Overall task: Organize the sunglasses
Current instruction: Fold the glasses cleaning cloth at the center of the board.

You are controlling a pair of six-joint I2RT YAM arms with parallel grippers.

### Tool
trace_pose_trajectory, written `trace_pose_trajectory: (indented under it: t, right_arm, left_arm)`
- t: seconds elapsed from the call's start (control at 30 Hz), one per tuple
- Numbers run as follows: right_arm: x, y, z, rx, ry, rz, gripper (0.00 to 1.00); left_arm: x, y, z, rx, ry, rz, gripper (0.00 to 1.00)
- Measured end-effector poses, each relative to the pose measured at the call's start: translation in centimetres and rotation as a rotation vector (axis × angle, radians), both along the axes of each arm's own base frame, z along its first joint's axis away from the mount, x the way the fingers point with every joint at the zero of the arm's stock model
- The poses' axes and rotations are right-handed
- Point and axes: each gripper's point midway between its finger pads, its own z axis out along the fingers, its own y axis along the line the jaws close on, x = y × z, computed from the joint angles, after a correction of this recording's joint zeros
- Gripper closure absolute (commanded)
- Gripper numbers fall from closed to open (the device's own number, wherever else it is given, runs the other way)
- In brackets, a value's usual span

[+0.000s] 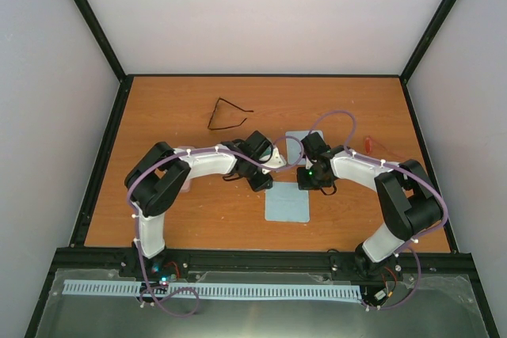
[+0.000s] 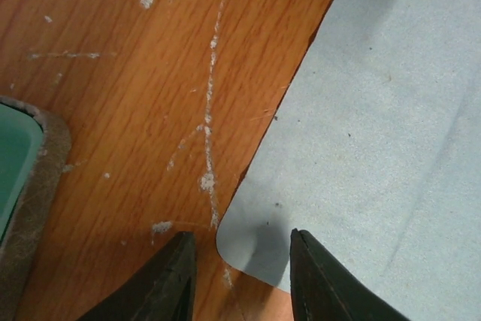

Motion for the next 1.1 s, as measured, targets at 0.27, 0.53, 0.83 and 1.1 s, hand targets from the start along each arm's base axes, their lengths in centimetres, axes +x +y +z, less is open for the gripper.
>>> trace_pose_trajectory:
  t: [0.27,0.53,0.83,1.1]
  right_arm:
    - [0.01,0.08,0.00,0.004,0.000,0.001,0.97]
    - [0.03,0.16,0.01,0.008,0.000,0.001,0.97]
    - [0.05,0.18,0.02,0.009,-0.001,0.001,0.97]
    - [0.06,0.18,0.02,0.009,-0.001,0.001,0.97]
  left_arm:
    - [0.24,-0.30,-0.12,-0.007,-0.016,-0.001,0.72]
    - [0.41,-0.55,-0.29,-0.019,-0.040,-0.002,0.83]
    - [0.31,-0.49,-0.38,-0.034,-0.053,-0.004,0.99]
    - [-0.28,-0.29,-0.34,-0.030,-0.047,-0.011,1.00]
